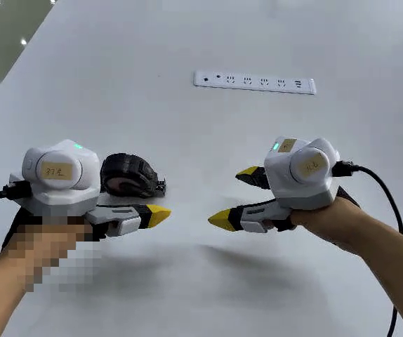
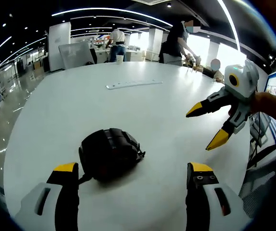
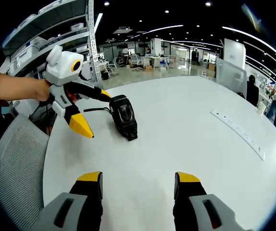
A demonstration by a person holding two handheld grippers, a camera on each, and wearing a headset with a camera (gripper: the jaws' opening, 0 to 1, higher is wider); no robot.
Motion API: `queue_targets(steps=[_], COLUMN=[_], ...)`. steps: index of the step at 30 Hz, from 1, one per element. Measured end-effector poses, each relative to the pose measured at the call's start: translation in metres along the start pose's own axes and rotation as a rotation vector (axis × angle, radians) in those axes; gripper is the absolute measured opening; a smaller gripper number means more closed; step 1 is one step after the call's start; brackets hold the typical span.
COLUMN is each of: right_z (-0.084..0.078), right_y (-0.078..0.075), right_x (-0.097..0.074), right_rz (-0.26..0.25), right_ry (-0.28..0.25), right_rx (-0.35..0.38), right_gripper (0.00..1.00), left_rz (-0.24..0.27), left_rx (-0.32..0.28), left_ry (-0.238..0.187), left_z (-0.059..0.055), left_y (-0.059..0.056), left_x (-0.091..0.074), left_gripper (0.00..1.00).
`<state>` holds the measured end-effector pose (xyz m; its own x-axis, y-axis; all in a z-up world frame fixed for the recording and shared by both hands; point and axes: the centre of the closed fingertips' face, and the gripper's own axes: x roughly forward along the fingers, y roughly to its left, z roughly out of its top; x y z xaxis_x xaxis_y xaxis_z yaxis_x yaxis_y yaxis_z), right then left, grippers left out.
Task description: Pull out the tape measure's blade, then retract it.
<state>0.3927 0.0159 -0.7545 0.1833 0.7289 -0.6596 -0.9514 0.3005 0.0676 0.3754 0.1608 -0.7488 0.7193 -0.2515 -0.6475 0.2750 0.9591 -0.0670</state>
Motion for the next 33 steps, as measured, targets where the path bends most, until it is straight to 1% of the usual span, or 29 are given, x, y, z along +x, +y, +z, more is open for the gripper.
queue_targets(steps=[2, 4, 7, 9, 11, 15, 18, 20, 23, 25, 28, 29, 33], right_z=[-0.002, -0.005, -0.008, -0.009, -0.010, -0.011, -0.013, -0.014, -0.014, -0.016, -0.016, -0.015, -0.017], right_y=[0.000, -0.001, 0.001, 0.002, 0.003, 0.004, 0.005, 0.006, 0.006, 0.005, 0.006, 0.007, 0.008], right_x=[-0.004, -0.007, -0.011, -0.013, -0.016, -0.021, -0.025, -0.028, -0.033, -0.034, -0.038, -0.040, -0.045], right_rz=[-0.010, -0.022, -0.030, -0.034, -0.034, -0.041, -0.046, -0.048, -0.055, -0.063, -0.068, -0.070, -0.086], right_ry=[-0.003, -0.002, -0.011, -0.014, -0.021, -0.034, -0.037, -0.047, -0.069, -0.072, -0.097, -0.106, -0.128], right_rx=[0.003, 0.017, 0.028, 0.035, 0.053, 0.062, 0.066, 0.069, 0.078, 0.079, 0.087, 0.092, 0.096], right_gripper=[0.59, 0.60, 0.63, 0.64, 0.69, 0.70, 0.71, 0.72, 0.74, 0.75, 0.78, 0.79, 0.82], left_rz=[-0.003, -0.012, -0.016, -0.020, -0.032, -0.047, -0.061, -0.063, -0.069, -0.078, -0.090, -0.086, -0.096], left_rx=[0.008, 0.010, 0.017, 0.027, 0.026, 0.043, 0.058, 0.063, 0.066, 0.072, 0.095, 0.099, 0.100], left_ry=[-0.003, -0.025, -0.029, -0.040, -0.054, -0.065, -0.081, -0.080, -0.094, -0.099, -0.110, -0.109, -0.123], left_z=[-0.001, 0.000, -0.001, 0.000, 0.002, 0.003, 0.003, 0.002, 0.002, 0.002, 0.002, 0.002, 0.003], left_y=[0.000, -0.001, 0.000, -0.002, -0.003, -0.005, -0.010, -0.010, -0.010, -0.011, -0.014, -0.013, -0.012], left_x=[-0.003, -0.006, -0.009, -0.012, -0.014, -0.017, -0.021, -0.022, -0.026, -0.027, -0.030, -0.031, -0.035], left_gripper=[0.91, 0.93, 0.94, 0.95, 0.96, 0.97, 0.97, 0.97, 0.98, 0.98, 0.99, 0.99, 0.99])
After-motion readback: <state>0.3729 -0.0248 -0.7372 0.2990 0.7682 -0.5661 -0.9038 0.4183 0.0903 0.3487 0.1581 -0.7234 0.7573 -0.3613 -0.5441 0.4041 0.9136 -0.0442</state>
